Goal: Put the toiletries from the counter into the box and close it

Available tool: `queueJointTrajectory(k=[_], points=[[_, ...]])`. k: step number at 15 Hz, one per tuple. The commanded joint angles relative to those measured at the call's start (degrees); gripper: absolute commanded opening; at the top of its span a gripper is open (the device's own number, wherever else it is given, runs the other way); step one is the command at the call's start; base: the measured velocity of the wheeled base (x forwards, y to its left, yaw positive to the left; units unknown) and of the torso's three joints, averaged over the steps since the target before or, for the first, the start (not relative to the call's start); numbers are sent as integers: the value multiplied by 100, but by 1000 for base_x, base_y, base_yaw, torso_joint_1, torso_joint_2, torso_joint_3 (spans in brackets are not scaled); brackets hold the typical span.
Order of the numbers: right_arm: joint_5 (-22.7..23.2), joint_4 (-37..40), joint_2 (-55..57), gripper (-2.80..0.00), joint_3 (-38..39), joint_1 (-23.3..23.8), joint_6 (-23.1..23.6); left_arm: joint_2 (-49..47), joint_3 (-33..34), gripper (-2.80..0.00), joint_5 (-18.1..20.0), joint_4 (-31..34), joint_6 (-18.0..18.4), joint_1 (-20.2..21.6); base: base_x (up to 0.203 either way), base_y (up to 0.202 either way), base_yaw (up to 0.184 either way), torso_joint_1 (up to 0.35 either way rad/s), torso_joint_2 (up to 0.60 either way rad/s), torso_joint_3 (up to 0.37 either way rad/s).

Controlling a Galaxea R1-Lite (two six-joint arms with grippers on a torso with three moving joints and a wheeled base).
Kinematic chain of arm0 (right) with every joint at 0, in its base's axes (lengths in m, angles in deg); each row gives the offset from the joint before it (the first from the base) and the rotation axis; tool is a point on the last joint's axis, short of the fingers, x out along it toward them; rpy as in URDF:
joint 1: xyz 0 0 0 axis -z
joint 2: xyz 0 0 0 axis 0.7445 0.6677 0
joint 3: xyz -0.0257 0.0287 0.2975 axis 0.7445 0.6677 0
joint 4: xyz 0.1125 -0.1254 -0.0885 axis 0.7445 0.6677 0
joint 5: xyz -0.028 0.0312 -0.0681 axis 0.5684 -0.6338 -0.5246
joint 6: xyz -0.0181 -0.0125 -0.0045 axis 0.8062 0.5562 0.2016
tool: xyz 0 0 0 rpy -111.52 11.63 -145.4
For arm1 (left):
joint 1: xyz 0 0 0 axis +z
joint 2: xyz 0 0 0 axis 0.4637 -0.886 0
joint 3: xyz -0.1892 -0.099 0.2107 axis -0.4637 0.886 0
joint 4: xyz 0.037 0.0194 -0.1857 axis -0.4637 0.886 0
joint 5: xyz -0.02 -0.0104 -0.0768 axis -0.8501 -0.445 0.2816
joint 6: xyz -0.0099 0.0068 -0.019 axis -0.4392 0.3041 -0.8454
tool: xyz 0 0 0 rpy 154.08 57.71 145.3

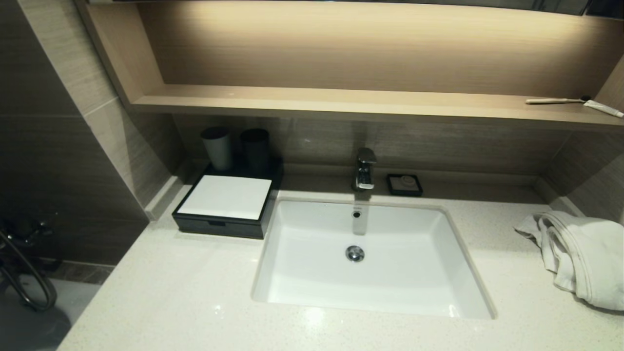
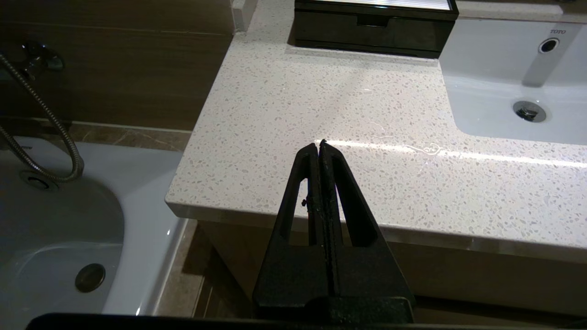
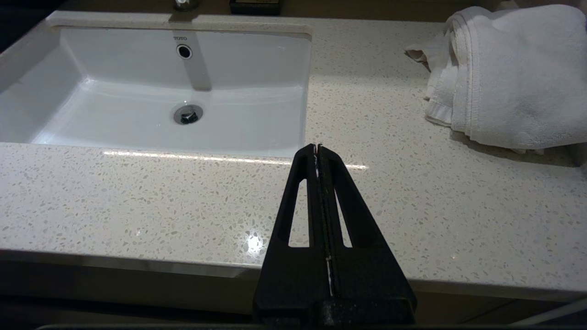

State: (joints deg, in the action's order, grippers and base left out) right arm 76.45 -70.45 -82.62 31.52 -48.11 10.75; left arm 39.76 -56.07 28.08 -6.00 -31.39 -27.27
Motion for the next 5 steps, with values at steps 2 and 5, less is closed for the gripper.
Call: queueJointTrajectory(k=[2,5], points=[[3,-1,9,-280,0,0,2,-16,0,-280,-2,-2,0,9,0,0,0,0,0,0],[3,-1,9,-280,0,0,2,-16,0,-280,-2,-2,0,0,0,0,0,0,0,0]])
